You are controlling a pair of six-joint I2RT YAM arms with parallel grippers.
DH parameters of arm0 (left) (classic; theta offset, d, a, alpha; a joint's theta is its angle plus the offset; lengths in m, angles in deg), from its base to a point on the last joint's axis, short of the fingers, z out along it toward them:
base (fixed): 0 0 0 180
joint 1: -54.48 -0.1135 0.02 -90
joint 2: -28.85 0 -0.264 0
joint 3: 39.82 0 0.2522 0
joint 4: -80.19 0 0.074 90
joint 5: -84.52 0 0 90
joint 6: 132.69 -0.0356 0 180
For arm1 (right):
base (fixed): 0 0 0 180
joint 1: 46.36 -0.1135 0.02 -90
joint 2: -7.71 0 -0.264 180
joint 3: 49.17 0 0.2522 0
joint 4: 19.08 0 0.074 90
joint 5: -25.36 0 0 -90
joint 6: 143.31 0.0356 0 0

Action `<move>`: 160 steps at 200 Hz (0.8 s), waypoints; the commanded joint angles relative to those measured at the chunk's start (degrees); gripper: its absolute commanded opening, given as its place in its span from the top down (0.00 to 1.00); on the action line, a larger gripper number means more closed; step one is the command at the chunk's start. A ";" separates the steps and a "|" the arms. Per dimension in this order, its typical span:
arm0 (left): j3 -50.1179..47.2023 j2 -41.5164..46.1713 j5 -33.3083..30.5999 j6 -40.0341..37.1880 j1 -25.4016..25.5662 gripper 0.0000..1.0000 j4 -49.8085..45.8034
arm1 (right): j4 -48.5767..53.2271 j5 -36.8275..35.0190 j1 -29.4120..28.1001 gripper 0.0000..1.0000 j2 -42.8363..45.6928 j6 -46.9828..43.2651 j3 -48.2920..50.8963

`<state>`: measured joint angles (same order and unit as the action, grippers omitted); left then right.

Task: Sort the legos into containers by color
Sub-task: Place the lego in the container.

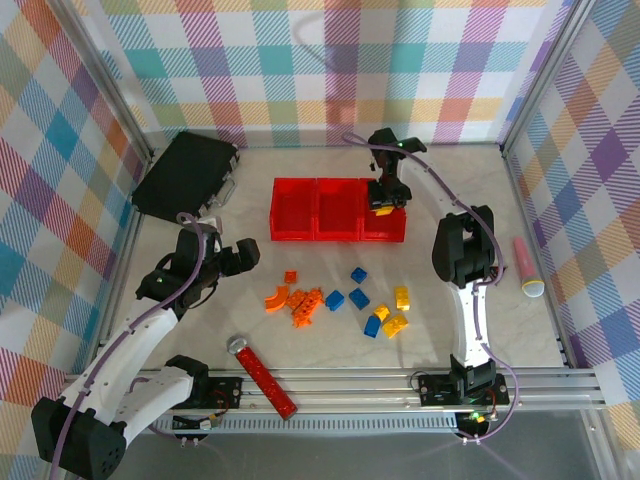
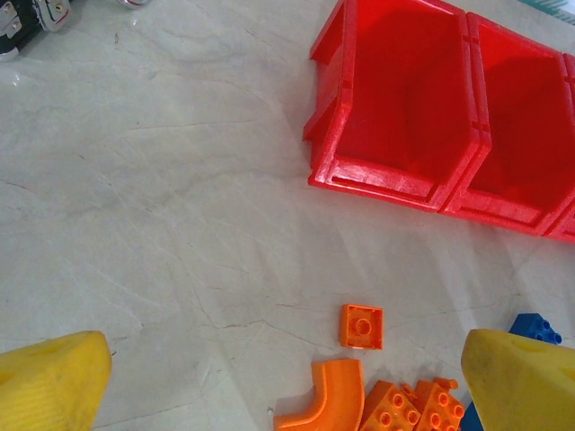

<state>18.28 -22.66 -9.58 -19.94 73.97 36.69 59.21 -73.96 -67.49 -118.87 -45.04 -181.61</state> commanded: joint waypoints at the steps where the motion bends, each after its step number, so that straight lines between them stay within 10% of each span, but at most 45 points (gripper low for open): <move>1: -0.44 1.12 -0.56 0.04 0.64 0.00 0.11 | 0.15 1.16 -0.19 0.61 2.29 0.08 0.83; 160: -0.74 1.81 -0.56 0.63 1.08 0.00 0.04 | -0.79 1.41 -0.23 0.40 26.65 10.10 24.07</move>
<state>18.26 -21.87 -9.60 -19.92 74.34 36.67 56.50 -70.88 -67.49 -99.99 -39.40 -163.99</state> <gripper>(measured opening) 0.997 0.606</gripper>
